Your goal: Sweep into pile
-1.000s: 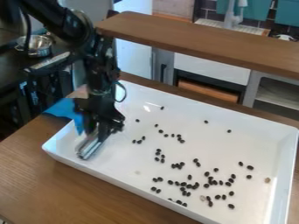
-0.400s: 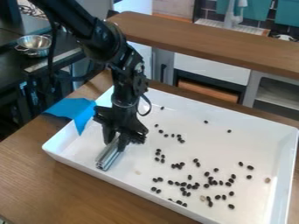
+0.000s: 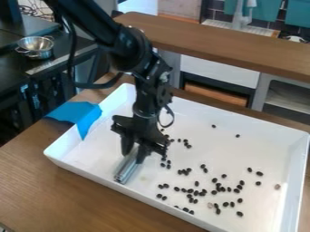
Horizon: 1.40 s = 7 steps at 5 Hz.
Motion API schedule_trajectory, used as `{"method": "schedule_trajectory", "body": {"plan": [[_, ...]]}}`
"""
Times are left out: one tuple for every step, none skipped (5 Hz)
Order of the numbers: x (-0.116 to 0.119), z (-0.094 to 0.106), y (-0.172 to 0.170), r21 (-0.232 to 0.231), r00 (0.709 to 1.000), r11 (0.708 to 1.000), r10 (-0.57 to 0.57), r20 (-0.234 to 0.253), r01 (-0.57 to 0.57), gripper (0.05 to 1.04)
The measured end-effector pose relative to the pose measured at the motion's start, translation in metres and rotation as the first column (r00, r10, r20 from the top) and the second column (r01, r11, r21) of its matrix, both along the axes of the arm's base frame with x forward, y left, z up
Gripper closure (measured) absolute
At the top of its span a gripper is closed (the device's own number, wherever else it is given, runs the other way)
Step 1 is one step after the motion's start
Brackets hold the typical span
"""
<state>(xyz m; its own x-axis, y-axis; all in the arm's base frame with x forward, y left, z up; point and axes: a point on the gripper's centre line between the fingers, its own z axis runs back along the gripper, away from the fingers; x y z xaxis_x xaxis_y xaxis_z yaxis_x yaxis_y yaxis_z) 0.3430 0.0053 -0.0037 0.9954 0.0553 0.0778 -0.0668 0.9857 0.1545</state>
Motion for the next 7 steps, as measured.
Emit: {"method": "schedule_trajectory", "body": {"plan": [[-0.005,0.000,-0.020,-0.007,1.000,1.000,-0.011,-0.013,0.011,0.732],[-0.010,0.000,-0.041,-0.015,1.000,1.000,-0.024,-0.014,0.023,0.732],[-0.012,0.000,-0.059,-0.018,0.998,0.998,-0.055,-0.009,0.055,0.732],[-0.013,0.003,-0.081,-0.037,0.998,0.997,-0.062,-0.008,0.061,0.732],[-0.013,0.002,-0.099,-0.036,0.998,0.997,-0.063,-0.023,0.062,0.732],[-0.013,0.003,-0.118,-0.050,0.997,0.996,-0.070,-0.023,0.069,0.732],[-0.011,0.002,-0.139,-0.050,0.997,0.996,-0.073,-0.024,0.072,0.732]]}}
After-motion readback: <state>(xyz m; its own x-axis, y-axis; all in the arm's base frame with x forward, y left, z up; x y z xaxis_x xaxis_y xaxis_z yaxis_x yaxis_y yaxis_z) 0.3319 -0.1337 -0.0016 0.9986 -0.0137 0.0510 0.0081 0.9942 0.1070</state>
